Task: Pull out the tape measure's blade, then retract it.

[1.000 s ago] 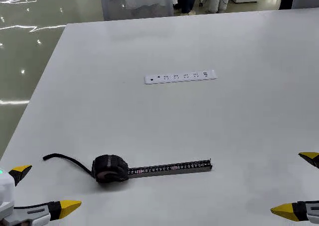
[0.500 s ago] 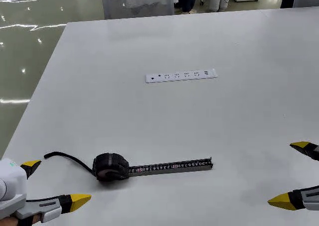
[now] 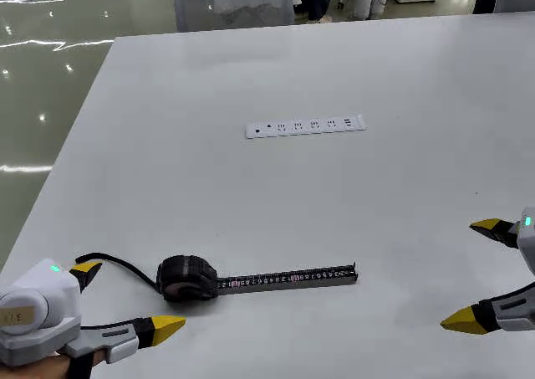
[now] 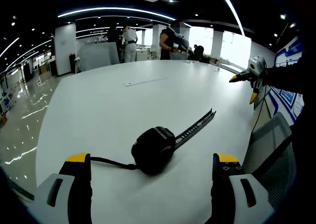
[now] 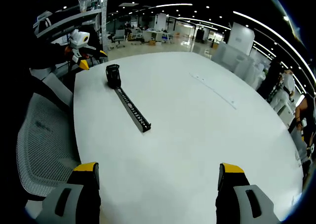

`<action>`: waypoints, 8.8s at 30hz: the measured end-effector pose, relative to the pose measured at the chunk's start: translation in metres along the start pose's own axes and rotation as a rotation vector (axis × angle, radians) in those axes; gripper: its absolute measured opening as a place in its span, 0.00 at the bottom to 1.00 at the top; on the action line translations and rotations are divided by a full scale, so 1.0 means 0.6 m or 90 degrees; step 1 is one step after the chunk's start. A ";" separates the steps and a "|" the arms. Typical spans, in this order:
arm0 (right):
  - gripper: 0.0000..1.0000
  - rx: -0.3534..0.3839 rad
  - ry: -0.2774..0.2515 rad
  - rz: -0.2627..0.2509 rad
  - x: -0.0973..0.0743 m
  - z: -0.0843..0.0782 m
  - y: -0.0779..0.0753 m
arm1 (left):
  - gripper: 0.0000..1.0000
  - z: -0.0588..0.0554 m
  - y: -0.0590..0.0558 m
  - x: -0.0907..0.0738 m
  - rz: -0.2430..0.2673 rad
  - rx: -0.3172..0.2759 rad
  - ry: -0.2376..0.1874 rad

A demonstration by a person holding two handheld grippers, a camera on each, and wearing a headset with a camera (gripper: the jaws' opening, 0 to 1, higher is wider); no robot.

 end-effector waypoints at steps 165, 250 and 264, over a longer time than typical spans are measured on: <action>0.10 -0.264 0.158 0.176 0.235 0.108 0.037 | 0.66 0.011 -0.005 0.154 0.173 -0.193 -0.069; 0.09 -0.227 0.204 0.159 0.239 0.121 0.041 | 0.58 0.005 -0.001 0.152 0.168 -0.201 0.019; 0.09 -0.240 0.210 0.153 0.240 0.124 0.047 | 0.58 0.003 -0.002 0.153 0.168 -0.199 0.021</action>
Point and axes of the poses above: the centre of the closed fingertips' face, and the gripper's own axes: x roughly forward along the fingers, y roughly to its left, z roughly out of its top, the point moved 3 cm from there along -x, roughly backward along the fingers, and after that the axes turned 13 degrees about y, right-handed, at the moved point
